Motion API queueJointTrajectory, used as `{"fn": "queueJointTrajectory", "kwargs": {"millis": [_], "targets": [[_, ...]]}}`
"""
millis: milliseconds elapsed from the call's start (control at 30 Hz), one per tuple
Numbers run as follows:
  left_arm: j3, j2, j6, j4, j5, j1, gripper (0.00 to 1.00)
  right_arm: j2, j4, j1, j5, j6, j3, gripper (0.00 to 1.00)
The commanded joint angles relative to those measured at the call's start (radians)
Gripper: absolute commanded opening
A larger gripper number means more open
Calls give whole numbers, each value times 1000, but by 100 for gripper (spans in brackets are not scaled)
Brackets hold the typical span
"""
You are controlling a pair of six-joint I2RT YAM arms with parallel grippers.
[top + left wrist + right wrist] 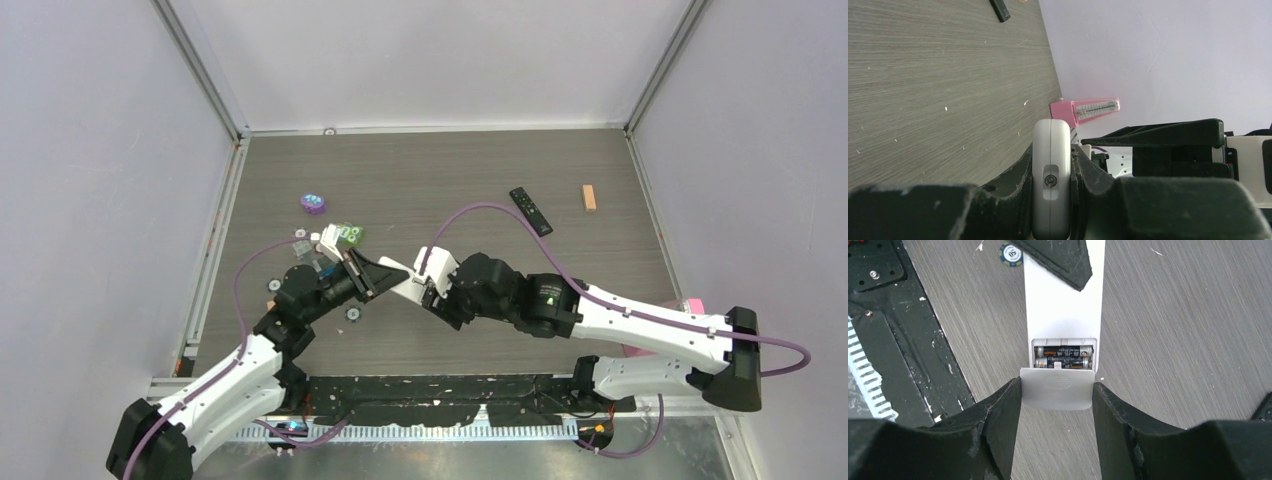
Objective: Load the batteries into the remote control
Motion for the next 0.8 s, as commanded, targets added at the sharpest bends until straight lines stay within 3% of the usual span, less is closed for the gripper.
{"fn": "queueJointTrajectory", "kwargs": {"millis": [0, 767], "targets": [[0, -27, 28, 68, -23, -4, 0, 35, 56, 6, 50, 23, 72, 30], [15, -53, -52, 76, 42, -5, 0, 111, 47, -5, 48, -1, 98, 35]]}}
